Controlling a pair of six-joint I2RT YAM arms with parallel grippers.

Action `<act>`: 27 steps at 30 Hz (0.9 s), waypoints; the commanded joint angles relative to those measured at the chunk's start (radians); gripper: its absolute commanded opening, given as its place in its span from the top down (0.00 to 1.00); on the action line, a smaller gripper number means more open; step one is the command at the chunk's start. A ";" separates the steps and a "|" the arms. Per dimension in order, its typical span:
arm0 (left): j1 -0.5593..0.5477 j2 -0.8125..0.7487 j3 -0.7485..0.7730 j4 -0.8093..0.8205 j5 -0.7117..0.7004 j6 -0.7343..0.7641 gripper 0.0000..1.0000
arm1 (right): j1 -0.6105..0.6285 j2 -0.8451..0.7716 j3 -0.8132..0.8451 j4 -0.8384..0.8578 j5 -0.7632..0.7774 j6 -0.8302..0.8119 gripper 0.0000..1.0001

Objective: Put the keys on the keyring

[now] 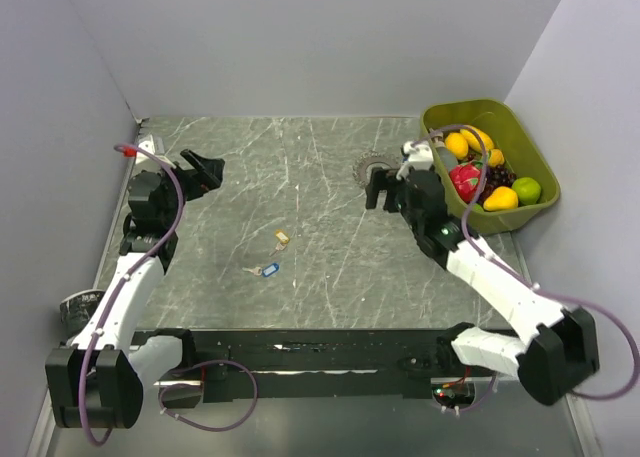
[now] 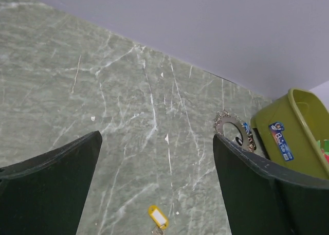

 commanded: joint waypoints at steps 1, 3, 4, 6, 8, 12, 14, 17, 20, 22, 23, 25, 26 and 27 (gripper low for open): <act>0.002 0.051 0.086 -0.042 0.050 -0.055 0.04 | 0.005 0.183 0.155 -0.013 0.004 -0.027 0.00; 0.002 0.076 0.121 -0.034 0.121 -0.034 0.04 | 0.004 0.269 0.249 -0.059 0.018 -0.032 0.00; 0.002 0.090 0.120 -0.010 0.214 -0.028 0.04 | -0.006 0.353 0.285 -0.085 0.013 -0.031 0.00; 0.002 0.096 0.109 0.062 0.273 -0.035 0.04 | -0.024 0.433 0.393 -0.142 -0.017 -0.018 0.00; 0.000 0.105 0.123 0.055 0.287 -0.045 0.04 | -0.050 0.545 0.488 -0.164 -0.068 -0.014 0.00; -0.007 0.113 0.173 -0.010 0.289 -0.023 0.04 | -0.098 0.731 0.666 -0.254 -0.174 0.021 0.01; -0.022 0.111 0.203 -0.043 0.275 0.000 0.04 | -0.124 0.840 0.771 -0.312 -0.207 0.029 0.02; -0.047 0.110 0.227 -0.079 0.264 0.011 0.04 | -0.147 0.981 0.923 -0.408 -0.223 0.049 0.05; -0.067 0.114 0.239 -0.071 0.281 0.012 0.04 | -0.155 1.096 1.054 -0.475 -0.223 0.060 0.08; -0.078 0.114 0.241 -0.067 0.301 0.021 0.04 | -0.164 1.171 1.114 -0.506 -0.246 0.068 0.08; -0.087 0.114 0.241 -0.067 0.301 0.023 0.04 | -0.165 1.194 1.176 -0.542 -0.258 0.071 0.09; -0.093 0.108 0.235 -0.067 0.295 0.024 0.04 | -0.170 1.252 1.241 -0.579 -0.266 0.075 0.11; -0.096 0.104 0.232 -0.065 0.295 0.023 0.04 | -0.168 1.265 1.247 -0.592 -0.270 0.078 0.11; -0.098 0.104 0.229 -0.063 0.296 0.021 0.04 | -0.168 1.274 1.247 -0.604 -0.272 0.084 0.11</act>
